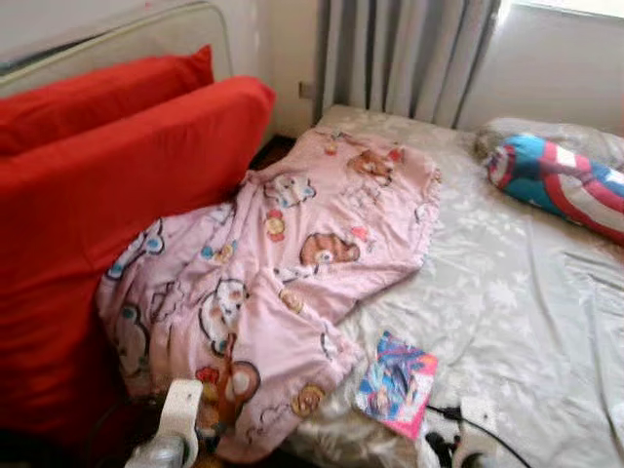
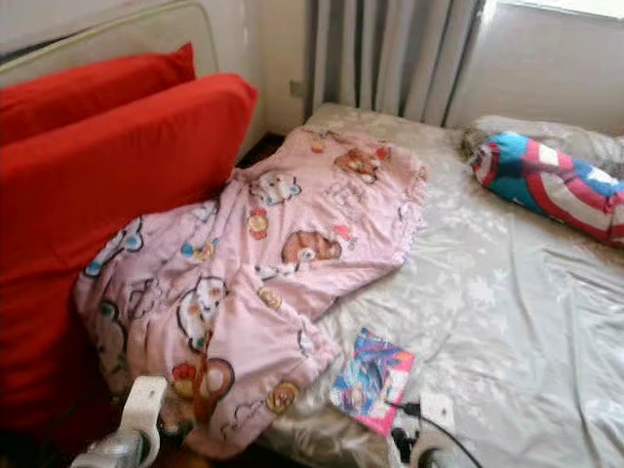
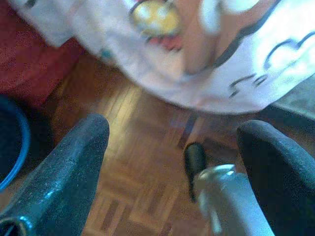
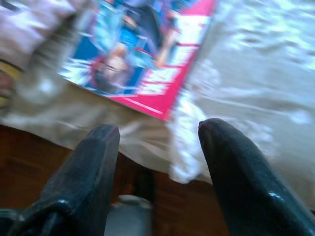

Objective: Clean up the room

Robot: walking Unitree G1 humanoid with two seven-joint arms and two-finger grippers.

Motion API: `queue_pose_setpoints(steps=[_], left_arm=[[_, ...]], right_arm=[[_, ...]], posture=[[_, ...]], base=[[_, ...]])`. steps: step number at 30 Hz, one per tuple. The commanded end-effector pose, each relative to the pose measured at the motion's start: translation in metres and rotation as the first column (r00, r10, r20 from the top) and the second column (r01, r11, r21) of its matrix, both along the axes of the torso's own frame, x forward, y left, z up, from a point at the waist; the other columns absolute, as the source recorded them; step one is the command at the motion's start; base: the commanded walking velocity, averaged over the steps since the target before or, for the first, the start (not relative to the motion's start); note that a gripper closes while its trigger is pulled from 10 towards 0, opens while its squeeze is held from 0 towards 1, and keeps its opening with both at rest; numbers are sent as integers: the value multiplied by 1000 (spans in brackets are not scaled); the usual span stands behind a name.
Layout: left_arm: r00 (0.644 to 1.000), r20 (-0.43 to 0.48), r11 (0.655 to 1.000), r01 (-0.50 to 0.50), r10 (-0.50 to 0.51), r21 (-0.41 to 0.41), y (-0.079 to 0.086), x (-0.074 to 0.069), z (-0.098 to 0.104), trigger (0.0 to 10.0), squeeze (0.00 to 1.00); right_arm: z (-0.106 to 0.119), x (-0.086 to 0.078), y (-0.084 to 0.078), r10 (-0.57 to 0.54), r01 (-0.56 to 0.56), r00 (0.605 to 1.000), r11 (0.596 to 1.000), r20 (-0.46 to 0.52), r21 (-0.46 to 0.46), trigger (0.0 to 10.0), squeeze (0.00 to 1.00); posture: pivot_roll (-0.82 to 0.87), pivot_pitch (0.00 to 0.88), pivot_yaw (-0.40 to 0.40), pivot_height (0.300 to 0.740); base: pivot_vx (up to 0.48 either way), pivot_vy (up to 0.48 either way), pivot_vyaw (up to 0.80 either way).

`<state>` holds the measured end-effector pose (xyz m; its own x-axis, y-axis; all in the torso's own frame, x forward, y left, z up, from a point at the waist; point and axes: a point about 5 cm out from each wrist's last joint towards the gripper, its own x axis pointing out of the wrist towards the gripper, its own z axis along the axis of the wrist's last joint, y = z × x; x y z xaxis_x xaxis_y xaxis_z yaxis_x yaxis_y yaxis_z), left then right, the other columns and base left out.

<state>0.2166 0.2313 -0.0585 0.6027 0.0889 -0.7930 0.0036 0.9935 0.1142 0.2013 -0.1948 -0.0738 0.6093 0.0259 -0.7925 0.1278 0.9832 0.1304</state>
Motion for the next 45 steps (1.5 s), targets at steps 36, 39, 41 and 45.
queue_pose_setpoints(steps=[36,39,41,45], left_arm=[[864,494,995,-65,96,-79,-4,22,32,10000,0],[801,595,996,-24,67,-80,-9,49,55,10000,0],[691,722,998,27,24,-59,-19,88,96,10000,0],[649,761,998,58,-12,-34,-19,95,108,10000,0]], right_arm=[[36,22,-12,16,50,872,991,490,-122,10000,0],[36,21,-11,-1,59,866,993,499,-99,10000,0],[60,52,-8,6,66,801,993,599,-99,10000,0],[113,103,-1,54,64,652,990,756,-125,10000,0]], posture=[[10,0,-40,740],[8,0,-32,740],[3,0,-27,740],[9,0,-25,740]], base=[[0,0,0],[0,0,0],[0,0,0],[0,0,0]])
